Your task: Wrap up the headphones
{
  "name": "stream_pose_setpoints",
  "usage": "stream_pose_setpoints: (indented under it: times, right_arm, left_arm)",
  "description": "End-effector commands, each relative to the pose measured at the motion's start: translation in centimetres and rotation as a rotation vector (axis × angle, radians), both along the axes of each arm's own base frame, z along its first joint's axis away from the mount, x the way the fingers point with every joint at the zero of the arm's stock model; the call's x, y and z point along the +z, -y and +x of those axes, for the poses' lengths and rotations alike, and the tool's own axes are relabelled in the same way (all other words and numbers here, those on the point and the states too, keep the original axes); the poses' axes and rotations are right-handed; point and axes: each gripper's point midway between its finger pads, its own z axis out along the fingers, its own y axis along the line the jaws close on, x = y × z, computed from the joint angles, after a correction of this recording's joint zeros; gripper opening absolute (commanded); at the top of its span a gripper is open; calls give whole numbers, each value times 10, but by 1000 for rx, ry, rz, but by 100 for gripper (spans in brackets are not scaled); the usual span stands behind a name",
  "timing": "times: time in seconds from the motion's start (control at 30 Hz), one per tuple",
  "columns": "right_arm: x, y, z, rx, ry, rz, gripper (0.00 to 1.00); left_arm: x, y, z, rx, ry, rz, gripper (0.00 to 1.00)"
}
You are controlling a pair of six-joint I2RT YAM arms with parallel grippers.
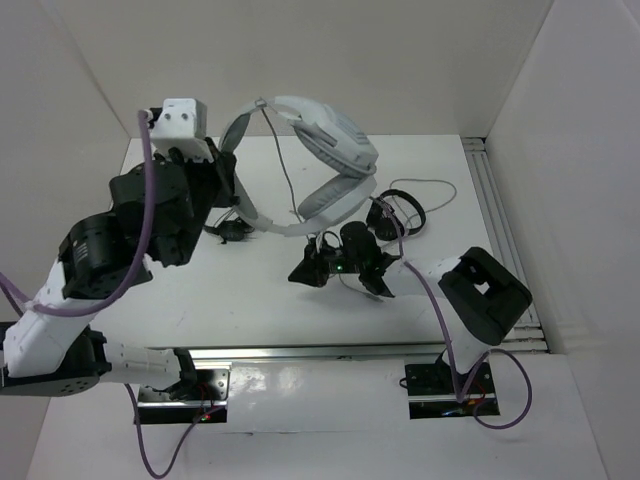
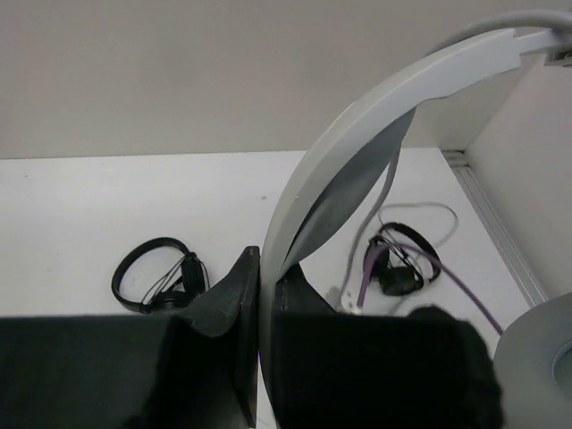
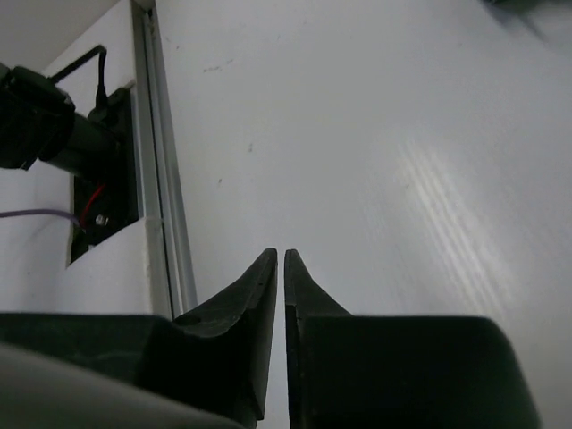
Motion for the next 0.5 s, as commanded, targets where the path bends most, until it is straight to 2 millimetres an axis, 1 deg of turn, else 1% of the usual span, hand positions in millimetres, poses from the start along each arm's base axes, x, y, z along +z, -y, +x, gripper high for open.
stream_pose_setpoints:
  times: [0.0,0.03,0.07,0.1,0.13,0.17,0.2,0.23,0.27,0.3,0.33,0.37,0.4,0.43,0.47]
  right_arm:
    - [16,-2,-16,2,67,68,14]
    - [14,-5,-27,17,65,63,12]
    - [19,-4,-32,18,77,72,9]
    - [10,1,-38,-2,57,39,6]
    - [9,2,-43,-10,70,24,2]
    - [15,0,-62,11,91,10,0]
    - [12,4,-71,2,102,-10,0]
    - [14,8,-69,-62,132,-29,0]
    - [35,7,-88,-54,169,10,0]
    - [40,11,-93,-73,192,6,0]
    - [35,20,-91,-137,198,-37,0]
    - [40,16,-109,-108,197,-27,0]
    - [49,18,-118,-101,207,-12,0]
    - [48,18,-123,-105,208,-38,0]
    - [48,16,-131,-94,209,-50,0]
  left_arm:
    - [39,-13,14,180,85,-150,0]
    - [41,-12,18,201,94,-138,0]
    - [43,-14,22,223,103,-132,0]
    - [39,-18,30,285,99,-109,0]
    - [40,-18,34,303,106,-95,0]
    - [36,-23,39,345,101,-83,0]
    - [31,-20,46,361,94,-62,0]
    - [31,-32,52,404,95,-50,0]
    - [25,-32,57,424,81,-36,0]
    - [18,-34,62,425,70,-26,0]
    - [15,-50,70,472,60,-22,0]
    - [7,-54,76,505,44,-46,0]
    - [-3,-58,84,536,26,-20,0]
    - [-14,-59,91,523,-6,2,0]
    - [-26,-65,102,562,-33,-21,0]
